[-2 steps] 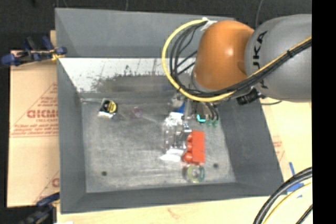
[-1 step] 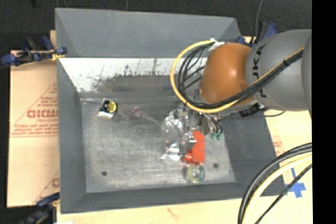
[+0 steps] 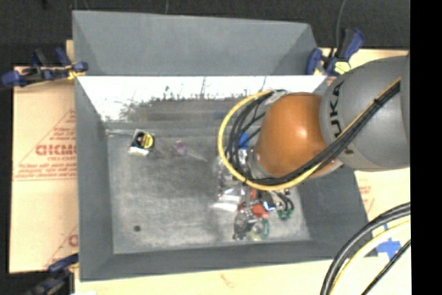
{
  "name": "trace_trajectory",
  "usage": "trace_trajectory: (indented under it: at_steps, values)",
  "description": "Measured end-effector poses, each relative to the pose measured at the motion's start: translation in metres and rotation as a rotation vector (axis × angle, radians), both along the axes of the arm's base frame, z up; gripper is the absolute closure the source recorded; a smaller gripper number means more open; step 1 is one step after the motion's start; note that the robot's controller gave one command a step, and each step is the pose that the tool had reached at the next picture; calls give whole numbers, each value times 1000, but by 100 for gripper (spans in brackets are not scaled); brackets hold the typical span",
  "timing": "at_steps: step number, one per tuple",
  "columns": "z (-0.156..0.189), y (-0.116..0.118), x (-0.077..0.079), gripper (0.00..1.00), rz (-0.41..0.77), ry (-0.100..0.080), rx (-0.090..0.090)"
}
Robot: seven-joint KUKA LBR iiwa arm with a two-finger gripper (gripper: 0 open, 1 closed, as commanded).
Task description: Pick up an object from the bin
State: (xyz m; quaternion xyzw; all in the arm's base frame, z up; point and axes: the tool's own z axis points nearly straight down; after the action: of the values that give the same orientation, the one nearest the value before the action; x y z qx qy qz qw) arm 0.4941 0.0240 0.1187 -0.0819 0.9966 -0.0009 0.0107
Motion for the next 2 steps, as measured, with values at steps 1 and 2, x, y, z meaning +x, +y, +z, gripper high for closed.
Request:
trace_trajectory:
  at_steps: [1, 2]
  values:
    - [-4, -11, 9, 0, -159, -22, 3]
    - [-3, -10, 11, 100, -161, -26, 5]
